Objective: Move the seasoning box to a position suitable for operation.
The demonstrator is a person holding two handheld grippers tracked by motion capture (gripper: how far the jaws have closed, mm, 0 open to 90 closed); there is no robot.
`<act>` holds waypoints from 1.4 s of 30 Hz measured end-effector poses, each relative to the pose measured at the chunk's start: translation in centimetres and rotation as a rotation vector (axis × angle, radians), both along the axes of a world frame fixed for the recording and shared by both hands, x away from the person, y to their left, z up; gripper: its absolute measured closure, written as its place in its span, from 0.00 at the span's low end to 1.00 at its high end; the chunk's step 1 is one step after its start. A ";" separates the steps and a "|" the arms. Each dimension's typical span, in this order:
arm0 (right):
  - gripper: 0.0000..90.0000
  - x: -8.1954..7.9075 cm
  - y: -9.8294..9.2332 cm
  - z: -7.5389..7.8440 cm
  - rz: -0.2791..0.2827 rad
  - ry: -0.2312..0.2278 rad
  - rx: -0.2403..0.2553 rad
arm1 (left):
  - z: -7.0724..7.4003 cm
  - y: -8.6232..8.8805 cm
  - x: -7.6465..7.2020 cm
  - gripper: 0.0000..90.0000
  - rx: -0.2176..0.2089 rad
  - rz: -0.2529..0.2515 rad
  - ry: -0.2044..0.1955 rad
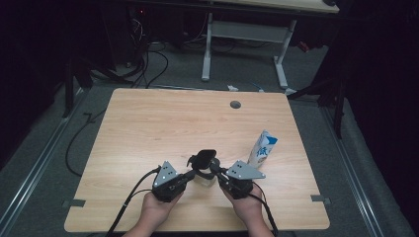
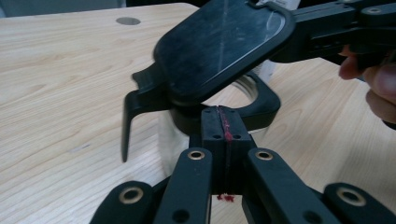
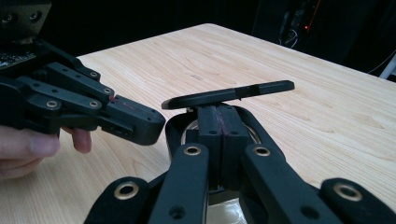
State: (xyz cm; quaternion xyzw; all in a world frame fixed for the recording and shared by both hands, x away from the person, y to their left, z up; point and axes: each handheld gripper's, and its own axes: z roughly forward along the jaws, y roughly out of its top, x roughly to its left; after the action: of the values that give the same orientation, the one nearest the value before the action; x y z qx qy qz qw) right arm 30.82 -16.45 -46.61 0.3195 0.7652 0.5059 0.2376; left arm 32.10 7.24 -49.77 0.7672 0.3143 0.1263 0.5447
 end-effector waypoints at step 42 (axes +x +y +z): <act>1.00 0.1 -0.3 -1.9 -0.026 0.050 -0.014 | 1.0 -1.0 0.1 1.00 -0.041 0.042 -0.050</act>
State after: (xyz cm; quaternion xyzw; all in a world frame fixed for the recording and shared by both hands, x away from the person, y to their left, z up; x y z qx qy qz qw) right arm 30.94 -16.76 -48.47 0.3403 0.7701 0.4893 0.2274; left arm 32.19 6.28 -48.81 0.7457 0.3190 0.1504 0.5653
